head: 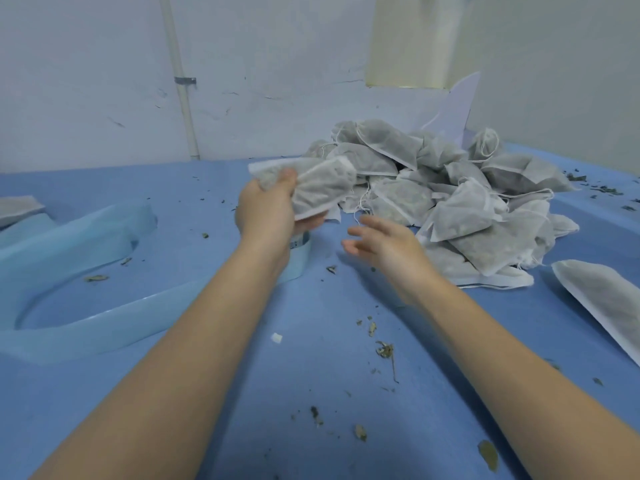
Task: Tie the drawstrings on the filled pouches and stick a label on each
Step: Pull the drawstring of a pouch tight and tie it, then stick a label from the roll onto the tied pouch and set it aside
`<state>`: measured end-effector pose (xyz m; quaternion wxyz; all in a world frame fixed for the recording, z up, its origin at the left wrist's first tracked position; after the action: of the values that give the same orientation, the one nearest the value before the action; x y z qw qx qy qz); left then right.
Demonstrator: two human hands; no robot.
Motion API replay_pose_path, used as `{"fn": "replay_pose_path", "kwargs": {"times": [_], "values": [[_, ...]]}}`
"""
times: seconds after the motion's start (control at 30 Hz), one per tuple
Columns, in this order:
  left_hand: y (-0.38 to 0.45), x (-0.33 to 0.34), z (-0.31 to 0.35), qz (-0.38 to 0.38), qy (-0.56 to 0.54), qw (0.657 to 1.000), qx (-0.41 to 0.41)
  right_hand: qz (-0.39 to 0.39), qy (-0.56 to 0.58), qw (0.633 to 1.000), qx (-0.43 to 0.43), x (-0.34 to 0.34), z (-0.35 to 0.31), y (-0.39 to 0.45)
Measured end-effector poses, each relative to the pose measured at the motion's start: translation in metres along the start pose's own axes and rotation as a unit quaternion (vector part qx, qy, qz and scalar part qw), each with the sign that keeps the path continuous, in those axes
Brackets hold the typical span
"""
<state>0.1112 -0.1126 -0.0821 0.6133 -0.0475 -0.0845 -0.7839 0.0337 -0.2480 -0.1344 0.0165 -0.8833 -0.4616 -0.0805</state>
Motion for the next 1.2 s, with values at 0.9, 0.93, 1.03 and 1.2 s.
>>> {"fn": "replay_pose_path", "kwargs": {"times": [0.9,0.93,1.03,1.2], "values": [[0.035,-0.024,-0.011,0.031,0.218,0.976,0.001,-0.046,-0.315,0.940,-0.126,0.075,0.022,0.038],[0.035,-0.024,-0.011,0.031,0.224,0.974,0.000,-0.042,-0.302,0.944,-0.126,0.074,0.022,0.037],[0.035,-0.025,-0.010,0.032,0.220,0.975,0.003,-0.063,-0.257,0.961,-0.083,0.064,0.020,0.029],[0.035,-0.025,-0.010,0.035,0.215,0.976,0.007,-0.072,-0.227,0.968,-0.073,0.039,0.017,0.021]]}}
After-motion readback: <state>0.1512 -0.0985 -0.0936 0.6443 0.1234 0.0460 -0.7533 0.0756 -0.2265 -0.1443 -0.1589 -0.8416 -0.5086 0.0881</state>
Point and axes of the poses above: each hand's wrist, its own y-axis towards the middle knuckle, its own x-axis out of the palm, z = x × y, the point moved 2 cm from there along y, towards the middle knuckle, and after that the axes turned 7 degrees about y, right-handed, at the moved point
